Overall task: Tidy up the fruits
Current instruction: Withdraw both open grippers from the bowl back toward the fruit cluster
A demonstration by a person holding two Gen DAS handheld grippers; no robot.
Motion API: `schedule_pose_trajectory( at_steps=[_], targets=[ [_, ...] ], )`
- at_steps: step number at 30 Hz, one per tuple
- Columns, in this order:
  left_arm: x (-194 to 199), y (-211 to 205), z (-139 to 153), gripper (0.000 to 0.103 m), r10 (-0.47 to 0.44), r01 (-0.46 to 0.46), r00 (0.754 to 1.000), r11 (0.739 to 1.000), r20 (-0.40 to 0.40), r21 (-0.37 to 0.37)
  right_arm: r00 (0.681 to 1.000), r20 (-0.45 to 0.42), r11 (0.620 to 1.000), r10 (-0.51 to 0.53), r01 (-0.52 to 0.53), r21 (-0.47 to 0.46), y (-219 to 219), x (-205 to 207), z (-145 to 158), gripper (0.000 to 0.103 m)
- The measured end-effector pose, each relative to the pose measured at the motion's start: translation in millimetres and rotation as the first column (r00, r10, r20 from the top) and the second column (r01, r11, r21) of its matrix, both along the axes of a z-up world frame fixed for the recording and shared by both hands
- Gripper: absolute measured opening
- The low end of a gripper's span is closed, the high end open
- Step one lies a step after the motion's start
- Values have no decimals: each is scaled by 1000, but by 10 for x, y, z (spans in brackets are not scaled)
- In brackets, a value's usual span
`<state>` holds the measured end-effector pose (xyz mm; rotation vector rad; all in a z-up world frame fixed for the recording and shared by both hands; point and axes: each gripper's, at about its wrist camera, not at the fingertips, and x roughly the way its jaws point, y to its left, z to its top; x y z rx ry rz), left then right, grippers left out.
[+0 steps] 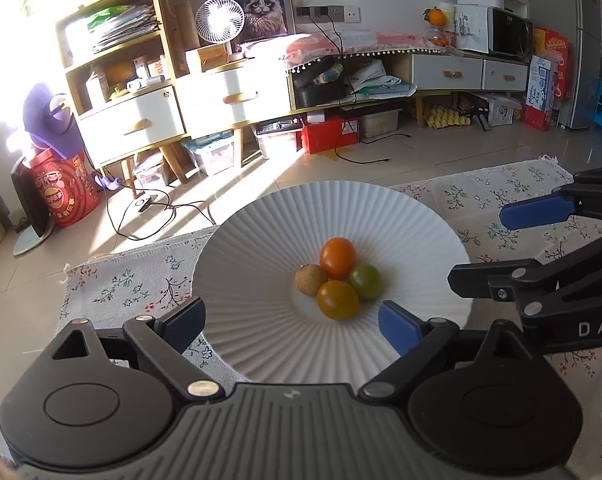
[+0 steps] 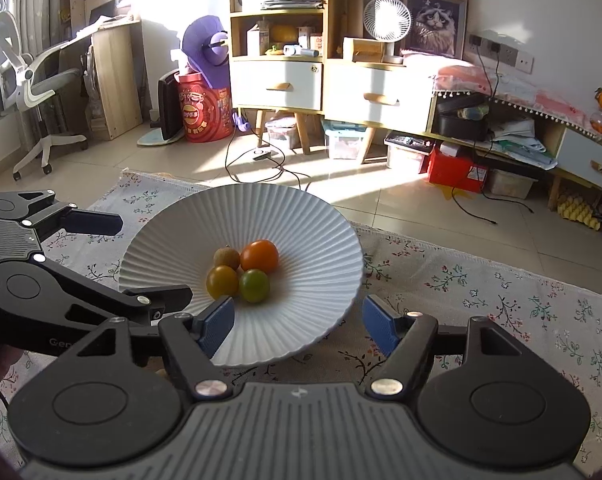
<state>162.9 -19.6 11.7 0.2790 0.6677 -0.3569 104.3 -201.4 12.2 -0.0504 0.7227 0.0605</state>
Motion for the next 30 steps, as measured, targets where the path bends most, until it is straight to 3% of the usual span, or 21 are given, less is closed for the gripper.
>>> schedule_pose_trajectory(
  at_steps=[4,11,30],
  targets=[
    [-62,24,53,85,13,-13,1000,1000,2,3,1000,9,1000,-9,9,6,0,-74,54,79],
    [-153,55,100,85,29,-29,999,999,-20,19,1000,9,1000,-13,13,-2,58,-198,103,94],
    [-606,324,182,85,108,-105,989,994,-101,39,996,-40,997,-77,76,-26,213,-557,179,102]
  ],
)
